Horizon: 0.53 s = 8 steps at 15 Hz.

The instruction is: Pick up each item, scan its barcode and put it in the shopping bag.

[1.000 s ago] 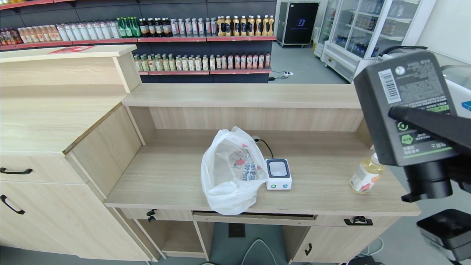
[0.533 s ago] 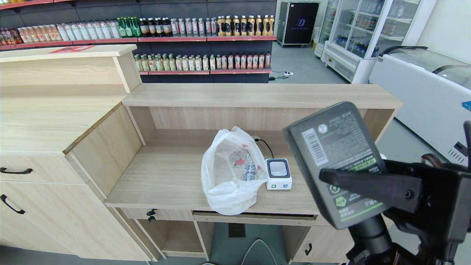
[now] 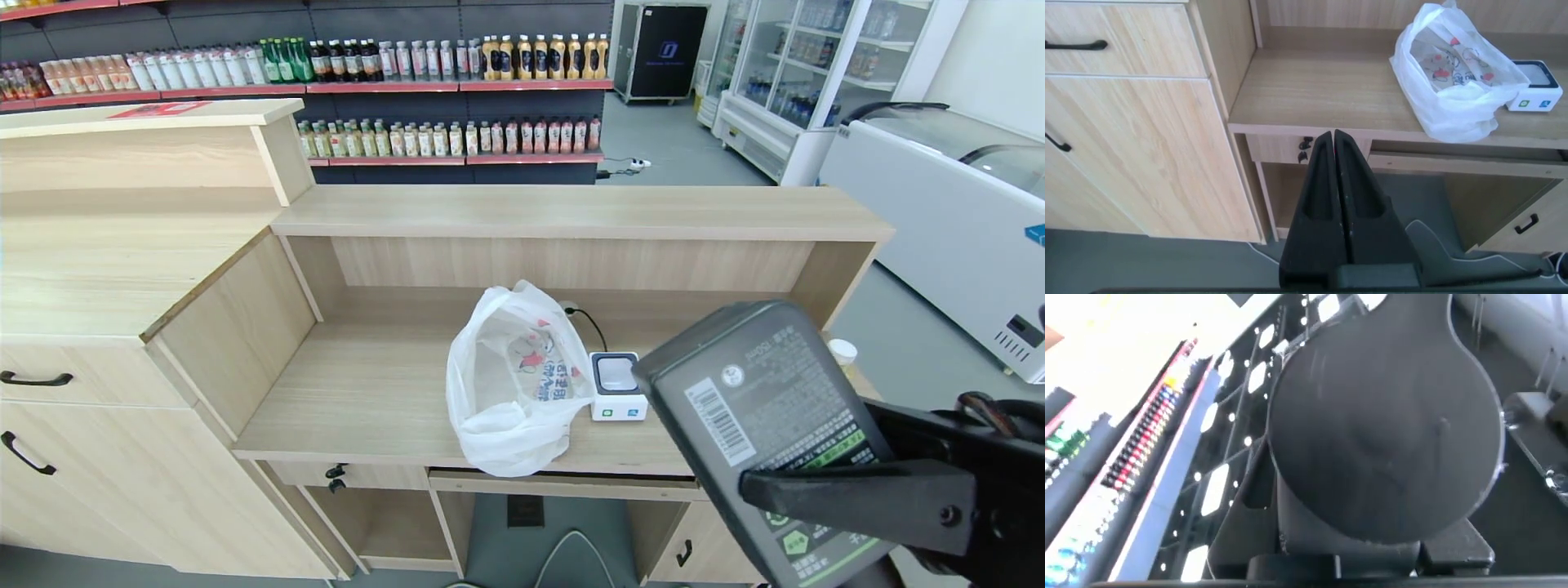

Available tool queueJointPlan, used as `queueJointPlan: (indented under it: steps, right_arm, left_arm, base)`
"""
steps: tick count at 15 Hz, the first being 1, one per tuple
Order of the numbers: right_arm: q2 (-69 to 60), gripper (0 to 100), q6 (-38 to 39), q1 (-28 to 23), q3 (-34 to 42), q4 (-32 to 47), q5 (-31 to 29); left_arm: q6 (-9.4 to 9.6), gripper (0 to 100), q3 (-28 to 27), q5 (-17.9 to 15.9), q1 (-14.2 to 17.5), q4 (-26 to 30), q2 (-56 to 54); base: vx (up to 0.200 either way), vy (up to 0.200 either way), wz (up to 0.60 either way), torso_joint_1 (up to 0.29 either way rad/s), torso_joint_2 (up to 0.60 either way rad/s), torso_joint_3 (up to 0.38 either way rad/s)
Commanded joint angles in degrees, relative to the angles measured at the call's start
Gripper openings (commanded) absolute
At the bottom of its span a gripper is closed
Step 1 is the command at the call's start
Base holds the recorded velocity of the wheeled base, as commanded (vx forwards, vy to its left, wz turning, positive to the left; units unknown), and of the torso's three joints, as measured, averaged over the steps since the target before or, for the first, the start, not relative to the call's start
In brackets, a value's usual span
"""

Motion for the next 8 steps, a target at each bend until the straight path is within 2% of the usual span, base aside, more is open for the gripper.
queueJointPlan:
  steps: [1, 8]
  right_arm:
    - [-1.9, 0, -0.4, -0.7, 0.1, 1.1, 0.2]
    - [-2.0, 0, -0.1, -2.9, -0.4, 2.7, -0.2]
  left_arm:
    - [0.0, 0, 0.0, 0.1, 0.0, 0.0, 0.0]
    - [0.0, 0, 0.0, 0.0, 0.0, 0.0, 0.0]
  base:
    - [0.0, 0.0, 0.0, 0.0, 0.0, 0.0]
    - [0.0, 0.0, 0.0, 0.0, 0.0, 0.0]
